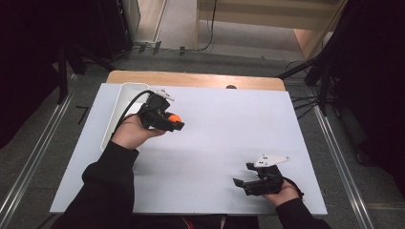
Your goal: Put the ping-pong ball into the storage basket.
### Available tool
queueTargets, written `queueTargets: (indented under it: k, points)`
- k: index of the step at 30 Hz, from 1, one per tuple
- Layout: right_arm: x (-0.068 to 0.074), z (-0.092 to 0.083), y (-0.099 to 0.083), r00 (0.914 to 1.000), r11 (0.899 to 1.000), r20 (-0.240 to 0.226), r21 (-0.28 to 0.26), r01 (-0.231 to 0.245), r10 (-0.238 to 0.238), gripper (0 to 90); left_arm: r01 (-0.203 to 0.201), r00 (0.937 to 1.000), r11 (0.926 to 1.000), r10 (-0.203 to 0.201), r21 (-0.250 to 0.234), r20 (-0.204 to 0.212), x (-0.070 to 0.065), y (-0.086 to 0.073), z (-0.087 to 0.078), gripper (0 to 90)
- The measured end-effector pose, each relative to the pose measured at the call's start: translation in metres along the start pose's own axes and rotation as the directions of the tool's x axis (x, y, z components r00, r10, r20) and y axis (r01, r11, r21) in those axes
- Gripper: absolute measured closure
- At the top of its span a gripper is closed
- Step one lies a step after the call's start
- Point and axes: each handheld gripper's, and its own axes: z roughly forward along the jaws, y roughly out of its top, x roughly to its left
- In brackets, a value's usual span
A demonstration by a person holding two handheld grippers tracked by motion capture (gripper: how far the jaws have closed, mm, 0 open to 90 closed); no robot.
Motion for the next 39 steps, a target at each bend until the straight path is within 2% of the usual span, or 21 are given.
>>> queueTargets:
  k: [7, 14, 26, 33, 37, 39]
  points:
    - [0.0, 0.0, 0.0, 1.0, 1.0, -0.001, 0.002, -0.002, 0.002, 18.5, 0.003, 1.0, 1.0, -0.003, 0.004, -0.006, 0.005, -0.001, -0.004, 51.0]
    - [0.0, 0.0, 0.0, 1.0, 1.0, 0.0, 0.002, -0.001, 0.001, 18.5, 0.011, 0.9991, 0.9999, -0.011, 0.003, -0.04, 0.012, -0.003, -0.008, 51.0]
    - [0.0, 0.0, 0.0, 1.0, 1.0, 0.0, 0.003, -0.003, 0.003, 18.5, 0.034, 0.9966, 0.9994, -0.034, 0.0, -0.075, 0.021, -0.008, -0.016, 51.0]
    - [0.0, 0.0, 0.0, 1.0, 1.0, 0.0, 0.003, -0.003, 0.003, 18.5, 0.07, 0.994, 0.9973, -0.071, -0.02, -0.083, 0.027, -0.01, -0.02, 51.0]
    - [0.0, 0.0, 0.0, 1.0, 1.0, 0.0, 0.003, -0.004, 0.004, 18.5, 0.111, 0.9886, 0.9936, -0.112, -0.02, -0.1, 0.03, -0.009, -0.021, 51.1]
    - [0.0, 0.0, 0.0, 1.0, 1.0, -0.002, 0.003, -0.003, 0.003, 18.5, 0.114, 0.9873, 0.9931, -0.116, -0.024, -0.108, 0.032, -0.01, -0.023, 51.1]
